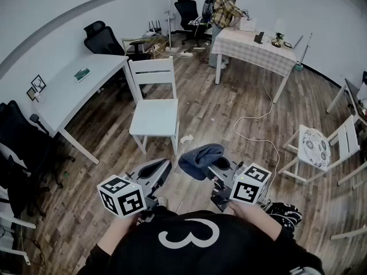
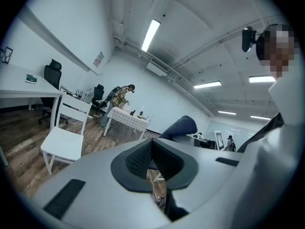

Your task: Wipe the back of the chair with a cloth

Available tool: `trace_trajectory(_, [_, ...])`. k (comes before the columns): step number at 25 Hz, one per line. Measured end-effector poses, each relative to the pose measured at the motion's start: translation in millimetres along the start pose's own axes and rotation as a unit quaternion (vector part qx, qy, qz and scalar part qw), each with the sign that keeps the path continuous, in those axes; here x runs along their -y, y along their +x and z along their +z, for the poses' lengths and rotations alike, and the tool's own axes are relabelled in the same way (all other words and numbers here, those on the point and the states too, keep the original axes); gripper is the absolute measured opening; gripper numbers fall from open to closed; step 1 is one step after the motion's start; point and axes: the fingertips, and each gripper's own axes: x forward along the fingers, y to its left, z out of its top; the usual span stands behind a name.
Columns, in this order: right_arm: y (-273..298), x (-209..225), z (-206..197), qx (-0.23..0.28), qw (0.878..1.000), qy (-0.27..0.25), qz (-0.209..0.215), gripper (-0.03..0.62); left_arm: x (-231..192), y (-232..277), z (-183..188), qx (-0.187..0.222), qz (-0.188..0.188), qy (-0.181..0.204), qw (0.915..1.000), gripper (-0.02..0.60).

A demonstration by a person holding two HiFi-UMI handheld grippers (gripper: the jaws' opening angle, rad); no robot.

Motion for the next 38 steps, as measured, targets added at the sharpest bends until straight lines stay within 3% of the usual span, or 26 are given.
trace_trajectory(12, [7, 11, -6, -0.004, 1.0, 0.01, 0.007, 0.049, -15, 8, 2, 0.004, -0.001, -0.001, 1.0, 0.014])
trace_trajectory(20, [46, 40, -14, -0.016, 1.0, 0.021, 0.002, 0.051, -61, 19, 9, 0.003, -0.002, -0.015, 0.9999, 0.014])
trace_trajectory(28, [158, 89, -18, -0.027, 0.999, 0.037, -0.01, 0.051, -179, 24, 50, -0.002, 0.011, -0.038, 0.9992, 0.014])
trace_trajectory(38, [356, 182, -11, -0.044, 0.996, 0.064, -0.037, 0.051, -381, 49, 136, -0.02, 0.022, -0.062, 0.9976, 0.014])
